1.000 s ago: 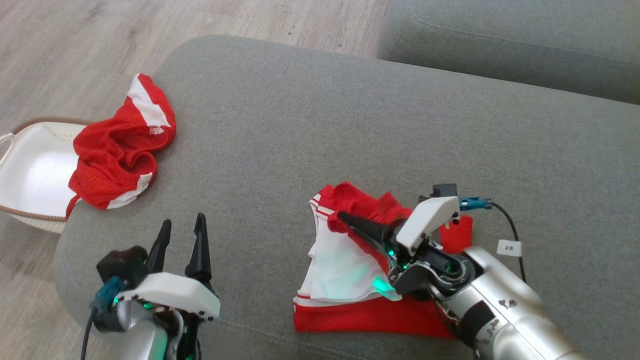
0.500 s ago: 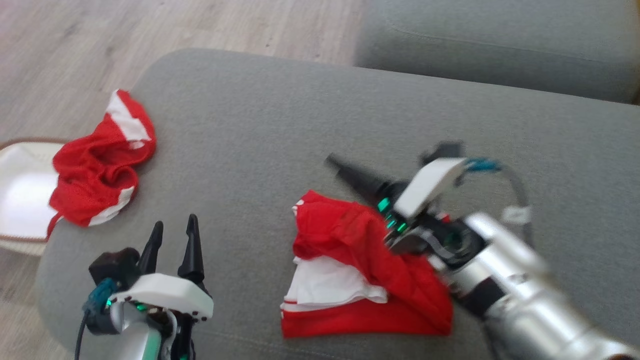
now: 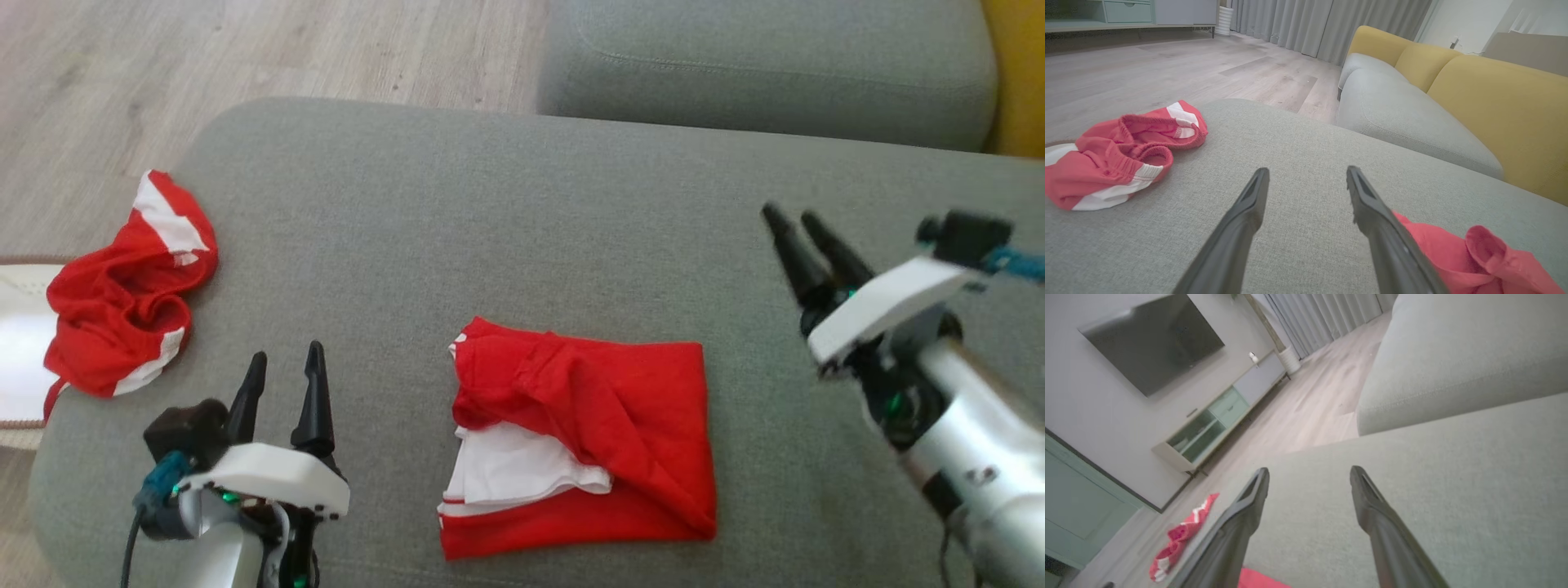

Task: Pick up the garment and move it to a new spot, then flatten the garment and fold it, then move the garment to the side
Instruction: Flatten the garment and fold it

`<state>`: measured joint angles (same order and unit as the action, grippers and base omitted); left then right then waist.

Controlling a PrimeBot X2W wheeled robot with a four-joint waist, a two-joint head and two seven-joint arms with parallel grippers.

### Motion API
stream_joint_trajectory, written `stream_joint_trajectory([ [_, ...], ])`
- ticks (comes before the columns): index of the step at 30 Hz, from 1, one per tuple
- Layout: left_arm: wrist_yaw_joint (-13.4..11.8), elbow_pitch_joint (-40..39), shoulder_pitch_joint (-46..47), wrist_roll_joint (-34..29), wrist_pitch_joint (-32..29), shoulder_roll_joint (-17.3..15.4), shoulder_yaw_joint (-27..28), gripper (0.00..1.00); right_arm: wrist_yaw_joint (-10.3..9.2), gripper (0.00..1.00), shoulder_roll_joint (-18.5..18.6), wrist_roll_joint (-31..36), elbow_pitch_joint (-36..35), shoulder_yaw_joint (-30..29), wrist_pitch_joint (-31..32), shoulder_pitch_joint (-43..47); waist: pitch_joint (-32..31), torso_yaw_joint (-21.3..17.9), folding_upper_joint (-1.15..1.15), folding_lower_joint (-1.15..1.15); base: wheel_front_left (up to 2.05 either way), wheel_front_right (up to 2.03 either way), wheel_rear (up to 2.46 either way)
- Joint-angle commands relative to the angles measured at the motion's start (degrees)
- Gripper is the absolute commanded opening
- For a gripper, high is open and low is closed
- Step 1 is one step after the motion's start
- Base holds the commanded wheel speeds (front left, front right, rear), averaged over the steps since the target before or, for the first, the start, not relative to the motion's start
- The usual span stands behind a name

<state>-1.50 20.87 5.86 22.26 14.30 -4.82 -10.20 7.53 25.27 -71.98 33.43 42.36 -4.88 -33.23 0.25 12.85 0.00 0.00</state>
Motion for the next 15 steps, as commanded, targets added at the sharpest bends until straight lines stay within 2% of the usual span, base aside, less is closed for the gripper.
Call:
stream_joint_trajectory([
  [1,0.1,-1.8,1.5,-0.4,0.7,-0.2,2.2,1.00,-0.04,1.00,-0.6,1.4,-0.1,0.3,-0.7,-0.3,0.2,0.2,0.00,0.00,0.00,0.00,0.00],
  [2,0.2,-1.8,1.6,-0.4,0.7,-0.1,2.2,1.00,-0.04,0.64,-1.5,2.3,1.4,0.6,-0.5,-0.1,0.3,0.3,0.00,0.00,0.00,0.00,0.00],
  [3,0.2,-1.7,1.7,-0.5,0.7,-0.1,2.2,1.00,-0.04,0.09,-2.6,2.6,3.1,0.8,0.5,0.1,0.4,0.5,0.00,0.00,0.00,0.00,0.00],
  [4,0.2,-1.7,1.8,-0.5,0.7,0.0,2.1,1.00,-0.04,0.00,-3.8,2.4,4.6,1.1,2.2,0.5,0.5,0.7,0.00,0.00,0.00,0.00,0.00],
  [10,0.6,-1.2,2.2,-0.5,0.7,0.1,2.3,1.00,-0.04,0.00,-9.9,0.1,7.6,3.4,13.1,1.1,1.0,2.4,0.00,0.00,0.00,0.00,0.00],
  [15,0.8,-0.8,2.5,-0.6,0.7,0.3,2.3,1.00,-0.04,0.00,-12.8,-1.1,10.5,4.0,18.7,1.1,1.4,4.2,0.00,0.00,0.00,0.00,0.00],
])
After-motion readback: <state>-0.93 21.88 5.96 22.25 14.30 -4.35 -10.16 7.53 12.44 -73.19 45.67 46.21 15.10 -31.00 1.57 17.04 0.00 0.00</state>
